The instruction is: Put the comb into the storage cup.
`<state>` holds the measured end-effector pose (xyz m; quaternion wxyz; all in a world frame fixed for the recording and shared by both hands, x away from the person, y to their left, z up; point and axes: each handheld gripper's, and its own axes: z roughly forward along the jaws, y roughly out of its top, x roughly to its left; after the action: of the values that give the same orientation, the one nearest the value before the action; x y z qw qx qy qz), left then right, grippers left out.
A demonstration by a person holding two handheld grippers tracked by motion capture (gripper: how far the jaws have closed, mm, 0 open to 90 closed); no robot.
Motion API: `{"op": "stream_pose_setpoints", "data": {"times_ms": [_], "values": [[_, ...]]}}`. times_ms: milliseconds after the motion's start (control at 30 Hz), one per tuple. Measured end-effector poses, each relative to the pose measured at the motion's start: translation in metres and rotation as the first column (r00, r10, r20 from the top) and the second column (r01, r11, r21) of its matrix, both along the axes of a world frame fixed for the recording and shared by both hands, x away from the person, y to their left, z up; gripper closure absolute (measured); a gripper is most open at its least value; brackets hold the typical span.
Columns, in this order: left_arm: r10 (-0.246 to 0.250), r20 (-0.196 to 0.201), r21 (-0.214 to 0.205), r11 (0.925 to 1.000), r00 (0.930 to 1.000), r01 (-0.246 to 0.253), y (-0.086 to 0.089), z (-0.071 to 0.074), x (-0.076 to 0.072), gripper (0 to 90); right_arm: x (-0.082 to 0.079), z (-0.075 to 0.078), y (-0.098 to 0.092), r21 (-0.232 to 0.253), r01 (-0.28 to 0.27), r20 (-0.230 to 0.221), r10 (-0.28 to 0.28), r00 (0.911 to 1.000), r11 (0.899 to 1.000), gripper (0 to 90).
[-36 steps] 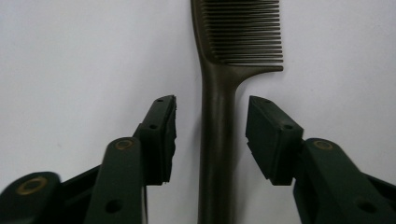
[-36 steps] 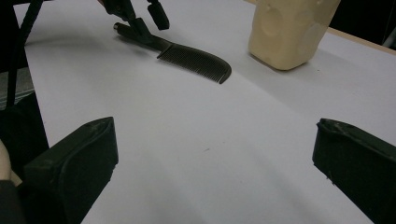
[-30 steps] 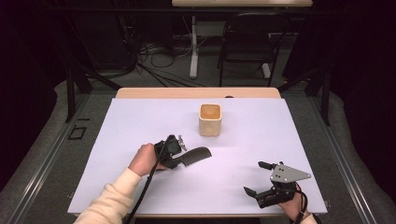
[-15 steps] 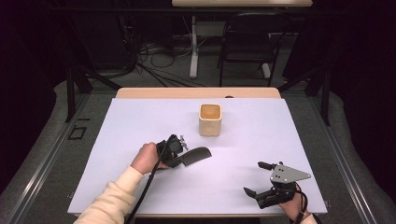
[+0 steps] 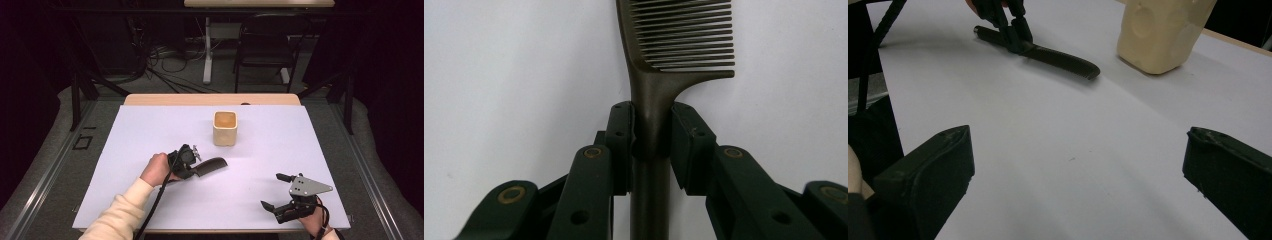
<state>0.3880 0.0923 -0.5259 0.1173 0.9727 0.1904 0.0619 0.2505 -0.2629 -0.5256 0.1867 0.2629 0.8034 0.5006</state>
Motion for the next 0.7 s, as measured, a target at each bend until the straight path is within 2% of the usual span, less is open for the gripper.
{"op": "stream_pose_setpoints", "data": {"times_ms": [267, 700], "values": [[0.003, 0.005, -0.017, 0.9999, 1.0, -0.003, 0.003, 0.003, -0.003, 71.9, 0.0, 0.001, -0.001, 0.002, 0.002, 0.002, -0.002, 1.0, 1.0, 0.0], [0.022, 0.026, -0.069, 0.9974, 0.9994, -0.02, 0.014, 0.012, -0.009, 71.9, 0.0, 0.001, -0.001, 0.005, 0.004, -0.001, -0.004, 1.0, 1.0, 0.0]]}}
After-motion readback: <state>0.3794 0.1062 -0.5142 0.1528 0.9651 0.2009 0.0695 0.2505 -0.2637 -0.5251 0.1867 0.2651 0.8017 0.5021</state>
